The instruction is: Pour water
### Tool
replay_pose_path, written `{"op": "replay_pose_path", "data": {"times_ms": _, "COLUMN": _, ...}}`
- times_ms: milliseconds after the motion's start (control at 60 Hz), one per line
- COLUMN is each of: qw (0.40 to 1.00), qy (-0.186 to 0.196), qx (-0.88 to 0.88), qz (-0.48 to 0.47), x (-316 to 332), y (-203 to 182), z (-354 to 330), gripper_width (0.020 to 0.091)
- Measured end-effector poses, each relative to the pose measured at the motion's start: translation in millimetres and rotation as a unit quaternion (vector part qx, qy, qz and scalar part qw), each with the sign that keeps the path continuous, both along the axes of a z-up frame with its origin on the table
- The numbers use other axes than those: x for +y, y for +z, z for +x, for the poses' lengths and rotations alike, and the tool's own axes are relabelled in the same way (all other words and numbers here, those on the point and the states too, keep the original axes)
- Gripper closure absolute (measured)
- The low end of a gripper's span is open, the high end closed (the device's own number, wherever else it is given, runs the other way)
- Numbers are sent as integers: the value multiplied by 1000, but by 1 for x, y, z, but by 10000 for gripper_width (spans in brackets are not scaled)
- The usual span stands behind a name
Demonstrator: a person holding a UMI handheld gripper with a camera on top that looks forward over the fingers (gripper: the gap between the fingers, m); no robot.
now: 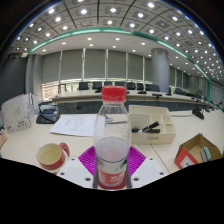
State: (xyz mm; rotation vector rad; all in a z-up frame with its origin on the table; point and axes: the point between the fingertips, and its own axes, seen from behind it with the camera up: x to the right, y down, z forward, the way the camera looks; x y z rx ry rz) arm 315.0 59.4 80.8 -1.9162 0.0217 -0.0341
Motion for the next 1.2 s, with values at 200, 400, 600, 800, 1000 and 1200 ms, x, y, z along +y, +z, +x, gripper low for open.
{"op": "replay_pose_path", "data": {"times_ms": 200, "qw": 1000, "qy": -10, "qx": -6, "qz": -18, "x": -5, "y": -11, "z": 3, "gripper_width": 484}}
{"op": "replay_pose_path", "data": {"times_ms": 400, "qw": 997, "qy": -47, "qx": 6, "qz": -67, "x": -31, "y": -10, "z": 6, "gripper_width": 240}}
{"op": "replay_pose_path", "data": {"times_ms": 600, "qw": 994, "qy": -60, "qx": 14, "qz": -90, "x": -90, "y": 38, "z": -20, "gripper_width": 246}}
{"op": "replay_pose_path", "data": {"times_ms": 800, "qw": 990, "qy": -57, "qx": 14, "qz": -127, "x": -191, "y": 85, "z": -69, "gripper_width": 246}}
{"op": "replay_pose_path", "data": {"times_ms": 1000, "qw": 986, "qy": -36, "qx": 3, "qz": -161, "x": -291, "y": 115, "z": -117, "gripper_width": 245}}
{"op": "replay_pose_path", "data": {"times_ms": 1200, "qw": 984, "qy": -22, "qx": -13, "qz": -176, "x": -350, "y": 130, "z": -145, "gripper_width": 246}}
